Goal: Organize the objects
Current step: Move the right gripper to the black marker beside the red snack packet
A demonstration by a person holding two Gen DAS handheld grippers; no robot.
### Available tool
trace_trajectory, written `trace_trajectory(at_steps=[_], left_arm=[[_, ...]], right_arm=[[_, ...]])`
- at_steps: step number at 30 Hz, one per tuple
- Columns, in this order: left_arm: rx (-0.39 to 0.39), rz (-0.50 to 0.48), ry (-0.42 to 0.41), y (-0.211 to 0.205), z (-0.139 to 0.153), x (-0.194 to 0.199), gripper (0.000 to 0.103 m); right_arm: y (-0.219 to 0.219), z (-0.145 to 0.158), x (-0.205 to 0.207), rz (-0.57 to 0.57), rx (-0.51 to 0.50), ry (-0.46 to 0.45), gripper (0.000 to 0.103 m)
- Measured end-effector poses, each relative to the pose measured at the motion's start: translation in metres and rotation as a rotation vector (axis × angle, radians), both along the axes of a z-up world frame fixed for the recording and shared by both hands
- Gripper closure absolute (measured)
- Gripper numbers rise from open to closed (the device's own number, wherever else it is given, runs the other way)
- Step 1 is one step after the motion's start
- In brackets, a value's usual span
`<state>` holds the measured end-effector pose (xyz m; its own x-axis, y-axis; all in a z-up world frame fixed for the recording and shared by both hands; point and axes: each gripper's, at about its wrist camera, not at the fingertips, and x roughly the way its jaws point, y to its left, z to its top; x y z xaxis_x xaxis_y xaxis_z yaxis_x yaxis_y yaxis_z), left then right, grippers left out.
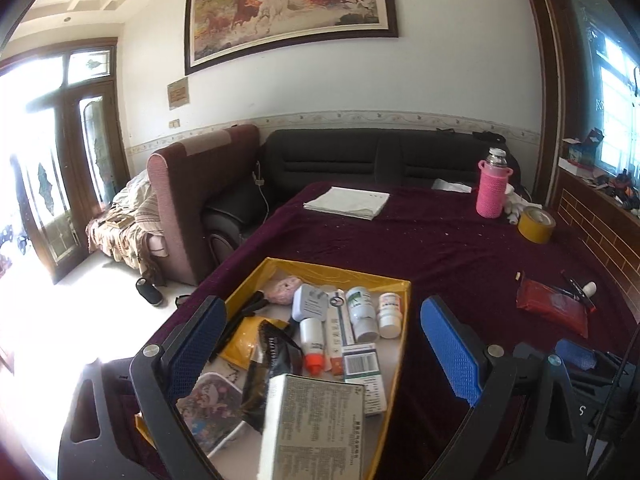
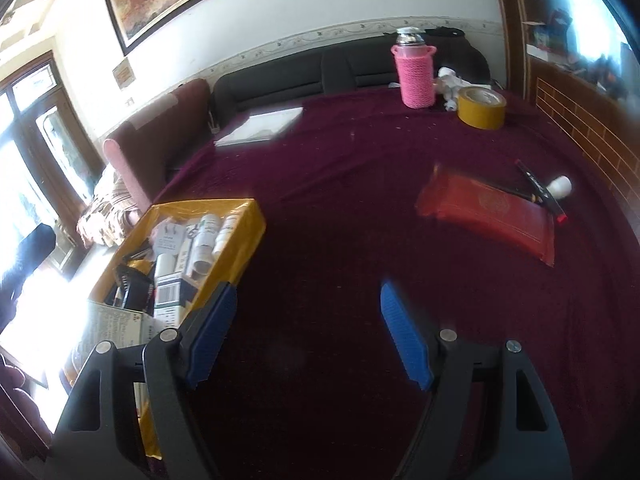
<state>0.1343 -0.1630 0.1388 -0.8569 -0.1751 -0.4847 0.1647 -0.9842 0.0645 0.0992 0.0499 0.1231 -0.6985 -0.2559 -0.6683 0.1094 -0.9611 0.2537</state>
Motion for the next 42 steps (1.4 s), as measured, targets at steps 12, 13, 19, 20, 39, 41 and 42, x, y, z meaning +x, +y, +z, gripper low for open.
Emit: trace_trajectory(at_steps=[12,13,19,20,39,41,42], left_arm=[[-0.075,-0.016,-0.034,0.039,-0.006,-0.003,0.007],[-0.072,-0.012,-0.033,0.039,-0.005,-0.003,0.007],[-0.077,0.005,-0.034,0.047,-0.004,-0.003,0.007],[-0.081,0.002,-0.038,0.049,-0.005,-0.004,0.007],[0.022,-0.26,-0.211,0.091,-0.042,-0.015,0.008],[0.053,-0.265,-0.223,0.086,-0.044,-0.015,0.008],[0.062,-0.264,-0.226,0.084,-0.045,-0.015,0.008]], right_arm=[[0.024,-0.015,-0.001,-0.024,-0.003,-0.024,0.029],[0.021,-0.015,0.001,-0.017,0.005,-0.021,0.029],[0.008,-0.016,0.006,0.018,0.048,0.003,0.029],[0.007,-0.016,0.007,0.021,0.056,0.006,0.029],[0.164,0.013,-0.09,-0.164,0.02,-0.11,0.023],[0.167,0.004,-0.124,-0.117,0.012,-0.172,0.023],[0.164,-0.002,-0.142,-0.08,0.011,-0.21,0.023]])
